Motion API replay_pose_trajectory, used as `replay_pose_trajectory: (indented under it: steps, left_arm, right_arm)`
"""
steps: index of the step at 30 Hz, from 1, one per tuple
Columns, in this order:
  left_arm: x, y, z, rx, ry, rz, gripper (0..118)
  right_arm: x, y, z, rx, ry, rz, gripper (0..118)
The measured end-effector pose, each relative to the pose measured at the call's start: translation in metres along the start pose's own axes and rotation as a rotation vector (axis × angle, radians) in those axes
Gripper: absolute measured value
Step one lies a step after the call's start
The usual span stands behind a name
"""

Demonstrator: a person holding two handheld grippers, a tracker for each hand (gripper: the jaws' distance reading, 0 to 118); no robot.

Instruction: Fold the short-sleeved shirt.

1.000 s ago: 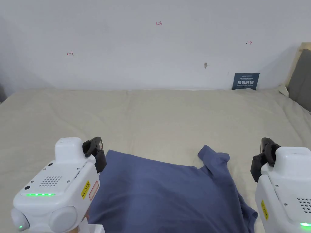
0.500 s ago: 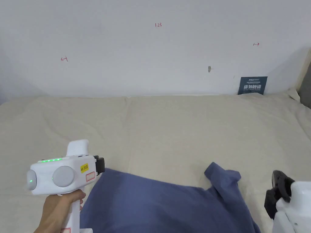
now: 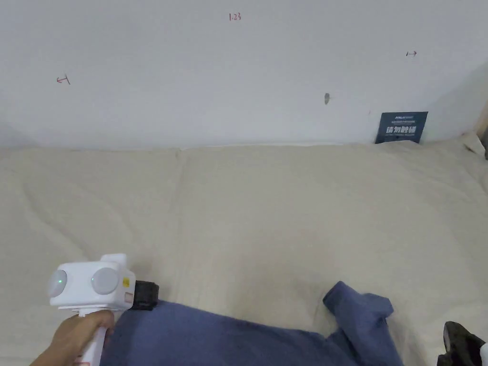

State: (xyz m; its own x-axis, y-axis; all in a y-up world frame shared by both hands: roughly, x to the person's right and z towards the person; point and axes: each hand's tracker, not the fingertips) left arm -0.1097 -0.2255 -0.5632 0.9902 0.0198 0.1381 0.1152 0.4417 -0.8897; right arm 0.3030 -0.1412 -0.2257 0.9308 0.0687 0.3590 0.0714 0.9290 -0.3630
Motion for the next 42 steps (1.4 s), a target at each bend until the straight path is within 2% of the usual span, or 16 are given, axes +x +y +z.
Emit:
replay_pose_trajectory:
  steps: [2,4,5,6,9,10,11,13,14,16,18,25,26,27,28,42]
  left_arm:
    - [0.009,-0.005,-0.008,-0.011,0.017,-0.027,96]
    - [0.020,-0.016,-0.010,-0.008,-0.006,-0.072,62]
    - [0.026,-0.020,-0.008,0.014,-0.046,-0.081,56]
    - [0.032,-0.022,-0.005,0.050,0.027,-0.082,47]
    - [0.032,-0.022,-0.005,0.061,0.001,-0.089,11]
    - [0.030,-0.022,-0.002,0.069,0.004,-0.076,6]
    - [0.025,-0.021,0.002,0.082,-0.006,-0.051,5]
    - [0.016,-0.022,0.018,0.120,-0.069,0.001,5]
    - [0.013,-0.024,0.031,0.151,-0.100,0.016,5]
    - [0.009,-0.027,0.054,0.195,-0.129,0.013,5]
    - [0.006,-0.031,0.073,0.222,-0.148,-0.004,5]
    - [0.004,-0.045,0.110,0.249,-0.184,-0.011,5]
    - [0.004,-0.046,0.111,0.247,-0.180,-0.010,5]
    - [0.003,-0.048,0.111,0.246,-0.180,-0.007,5]
    - [0.002,-0.050,0.113,0.243,-0.185,0.001,5]
    - [-0.022,-0.077,0.209,0.388,-0.213,0.081,5]
  right_arm:
    - [0.003,-0.003,-0.005,-0.017,-0.007,0.003,0]
    - [0.007,-0.004,-0.009,-0.035,-0.009,-0.004,0]
    - [0.010,-0.003,-0.009,-0.044,-0.015,-0.010,0]
    - [0.011,-0.003,-0.011,-0.053,-0.018,-0.011,0]
    - [0.018,0.001,-0.023,-0.106,-0.026,-0.036,1]
    - [0.020,0.002,-0.030,-0.138,-0.017,-0.058,6]
    - [0.021,0.005,-0.038,-0.196,0.000,-0.072,20]
    - [0.025,0.004,-0.056,-0.264,0.041,-0.120,75]
    - [0.026,0.002,-0.071,-0.331,0.078,-0.132,91]
    - [0.025,-0.005,-0.094,-0.406,0.104,-0.167,94]
    - [0.023,-0.015,-0.117,-0.496,0.121,-0.176,94]
    - [0.005,-0.062,-0.168,-0.706,0.115,-0.081,92]
    - [0.005,-0.064,-0.168,-0.705,0.126,-0.087,83]
    - [0.004,-0.066,-0.165,-0.696,0.120,-0.091,37]
    - [0.001,-0.064,-0.161,-0.687,0.085,-0.081,4]
    - [0.010,0.055,-0.041,-0.267,0.196,-0.014,4]
